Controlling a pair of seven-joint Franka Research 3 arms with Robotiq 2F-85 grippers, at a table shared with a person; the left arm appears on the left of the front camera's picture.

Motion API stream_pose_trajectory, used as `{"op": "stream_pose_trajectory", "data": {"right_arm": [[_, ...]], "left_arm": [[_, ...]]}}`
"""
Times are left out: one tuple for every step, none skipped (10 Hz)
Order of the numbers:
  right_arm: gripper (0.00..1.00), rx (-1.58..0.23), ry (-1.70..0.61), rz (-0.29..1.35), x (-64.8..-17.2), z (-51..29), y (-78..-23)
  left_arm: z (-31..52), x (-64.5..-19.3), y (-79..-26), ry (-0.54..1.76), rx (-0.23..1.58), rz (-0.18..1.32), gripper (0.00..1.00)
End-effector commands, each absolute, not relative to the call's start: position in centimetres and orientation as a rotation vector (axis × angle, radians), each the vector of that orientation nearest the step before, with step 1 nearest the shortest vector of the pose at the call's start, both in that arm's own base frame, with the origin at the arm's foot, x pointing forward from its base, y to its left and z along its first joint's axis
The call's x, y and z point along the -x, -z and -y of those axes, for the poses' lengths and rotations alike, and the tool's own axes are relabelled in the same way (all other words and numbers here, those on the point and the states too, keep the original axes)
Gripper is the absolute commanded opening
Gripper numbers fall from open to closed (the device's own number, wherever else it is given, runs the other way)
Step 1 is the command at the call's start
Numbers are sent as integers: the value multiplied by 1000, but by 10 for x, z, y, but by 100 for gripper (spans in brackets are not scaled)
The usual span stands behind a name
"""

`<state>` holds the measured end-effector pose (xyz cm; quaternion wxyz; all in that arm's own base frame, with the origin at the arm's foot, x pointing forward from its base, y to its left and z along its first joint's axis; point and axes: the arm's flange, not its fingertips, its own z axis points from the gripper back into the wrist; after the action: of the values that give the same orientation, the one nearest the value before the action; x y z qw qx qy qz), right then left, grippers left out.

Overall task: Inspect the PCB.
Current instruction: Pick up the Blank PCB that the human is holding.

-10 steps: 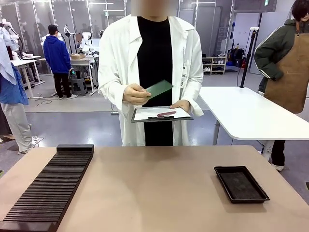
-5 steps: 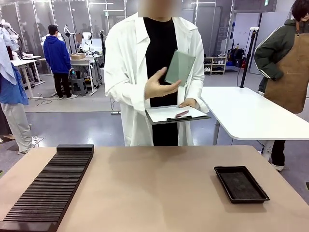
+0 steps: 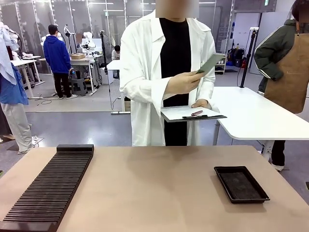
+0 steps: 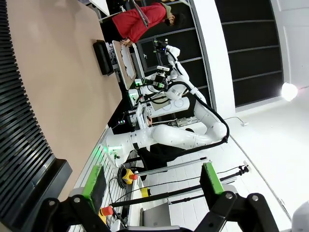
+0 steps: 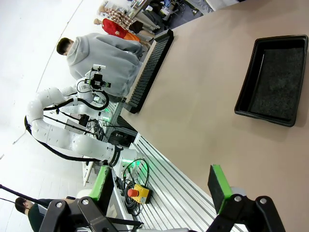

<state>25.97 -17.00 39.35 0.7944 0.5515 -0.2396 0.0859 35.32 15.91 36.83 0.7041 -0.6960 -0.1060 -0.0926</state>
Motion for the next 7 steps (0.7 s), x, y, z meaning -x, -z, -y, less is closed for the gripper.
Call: {"op": "stream_pose_trajectory", "data": {"right_arm": [[100, -1190, -197, 540, -260, 171, -394], [100, -1190, -197, 540, -260, 171, -394], [100, -1190, -197, 540, -260, 171, -394], [100, -1190, -197, 540, -260, 171, -394], [100, -1190, -197, 540, -260, 171, -394], [100, -1190, -197, 540, -260, 171, -394], [100, -1190, -197, 540, -260, 171, -394]], "left_arm": [[-160, -353, -368, 210, 1544, 230, 100], [-160, -353, -368, 210, 1544, 230, 100], [-160, -353, -368, 210, 1544, 230, 100], [-160, -353, -368, 210, 1544, 230, 100], [-160, -353, -368, 210, 1544, 230, 100], [-160, -353, -368, 210, 1544, 230, 100], [-160, -353, -368, 210, 1544, 230, 100]]}}
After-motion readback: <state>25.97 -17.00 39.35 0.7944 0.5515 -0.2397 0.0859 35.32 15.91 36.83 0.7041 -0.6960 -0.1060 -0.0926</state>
